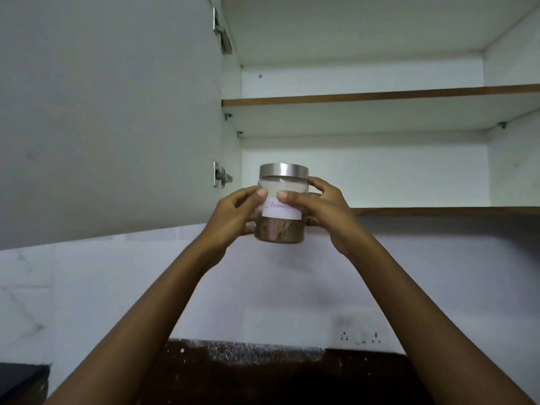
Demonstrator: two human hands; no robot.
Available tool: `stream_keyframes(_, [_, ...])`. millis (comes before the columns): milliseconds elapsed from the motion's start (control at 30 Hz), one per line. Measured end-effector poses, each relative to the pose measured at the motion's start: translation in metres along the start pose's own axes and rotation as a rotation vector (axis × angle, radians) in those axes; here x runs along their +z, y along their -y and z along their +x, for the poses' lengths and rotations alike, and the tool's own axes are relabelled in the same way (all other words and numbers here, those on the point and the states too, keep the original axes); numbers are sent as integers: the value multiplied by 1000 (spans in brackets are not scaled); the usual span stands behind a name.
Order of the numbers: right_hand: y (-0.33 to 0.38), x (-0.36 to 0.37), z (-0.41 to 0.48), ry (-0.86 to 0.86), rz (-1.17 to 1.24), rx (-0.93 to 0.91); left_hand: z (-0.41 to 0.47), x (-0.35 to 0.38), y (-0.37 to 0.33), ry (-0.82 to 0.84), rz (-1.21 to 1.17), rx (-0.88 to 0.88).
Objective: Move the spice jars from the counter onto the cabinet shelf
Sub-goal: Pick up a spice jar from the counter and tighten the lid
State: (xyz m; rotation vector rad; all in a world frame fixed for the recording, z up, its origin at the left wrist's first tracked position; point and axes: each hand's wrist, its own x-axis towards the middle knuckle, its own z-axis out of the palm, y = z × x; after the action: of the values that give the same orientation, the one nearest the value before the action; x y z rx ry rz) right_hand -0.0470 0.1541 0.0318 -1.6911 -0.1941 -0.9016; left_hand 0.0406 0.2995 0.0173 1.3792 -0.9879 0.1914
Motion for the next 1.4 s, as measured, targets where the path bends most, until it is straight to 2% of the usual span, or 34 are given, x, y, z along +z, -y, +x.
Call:
stream_keyframes(200, [-9, 9, 82, 33, 5, -21, 78, -8, 13, -78, -32, -68])
stream_keyframes(300, [-24, 12, 117, 39, 24, -21, 111, -9, 26, -96, 41, -91])
stream_keyframes(433, [-44, 17, 149, 51, 47, -25, 140, -13, 42, -133, 139, -120])
stream_keyframes(600, [-68, 30, 185, 93, 56, -27, 162, -21, 60, -140, 128, -147])
stream_keyframes(833, [-102, 41, 212, 117, 43, 34, 176, -12, 82, -140, -17, -234])
stream_keyframes(1067, [-112, 47, 223, 161, 40, 36, 188, -13, 95, -161, 6, -254])
stream_keyframes(1400, [-114, 50, 223, 165, -33, 45, 182, -8, 95, -166, -24, -170])
